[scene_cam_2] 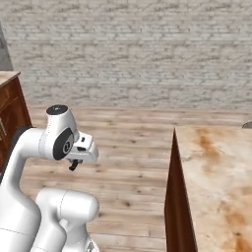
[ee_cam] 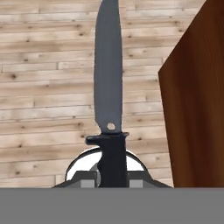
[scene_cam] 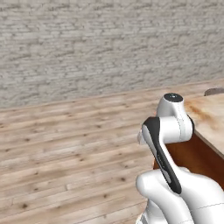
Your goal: Retrieve the butter from the fridge and place it on a plate on the dining table. Then retrieve the butter knife by the fridge and place it near the plate.
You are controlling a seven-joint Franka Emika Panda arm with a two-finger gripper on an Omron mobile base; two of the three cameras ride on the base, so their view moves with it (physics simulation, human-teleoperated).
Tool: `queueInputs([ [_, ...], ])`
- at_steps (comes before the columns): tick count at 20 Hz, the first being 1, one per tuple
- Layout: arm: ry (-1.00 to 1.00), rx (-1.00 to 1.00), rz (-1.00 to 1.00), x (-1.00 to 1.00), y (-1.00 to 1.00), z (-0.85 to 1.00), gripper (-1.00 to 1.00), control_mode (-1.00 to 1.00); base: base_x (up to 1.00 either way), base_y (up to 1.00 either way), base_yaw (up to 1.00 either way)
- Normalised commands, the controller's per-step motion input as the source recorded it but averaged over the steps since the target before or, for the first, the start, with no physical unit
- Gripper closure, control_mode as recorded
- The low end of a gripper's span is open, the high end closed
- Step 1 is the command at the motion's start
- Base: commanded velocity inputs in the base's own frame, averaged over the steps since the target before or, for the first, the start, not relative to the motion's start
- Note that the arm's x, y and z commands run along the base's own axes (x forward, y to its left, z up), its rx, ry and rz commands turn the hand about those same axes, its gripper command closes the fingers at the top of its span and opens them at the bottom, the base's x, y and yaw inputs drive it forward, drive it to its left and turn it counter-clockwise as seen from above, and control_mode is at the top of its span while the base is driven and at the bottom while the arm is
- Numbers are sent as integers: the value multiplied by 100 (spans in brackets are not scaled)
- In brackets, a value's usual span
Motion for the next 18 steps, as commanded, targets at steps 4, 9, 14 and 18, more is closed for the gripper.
queueInputs([
  [4,0,0,0,0,0,0,100,100,100,6,-12],
  [9,0,0,0,0,0,0,100,100,100,40,-26],
  [14,0,0,0,0,0,0,100,100,100,47,-43],
  [18,0,0,0,0,0,0,100,100,100,64,-64],
])
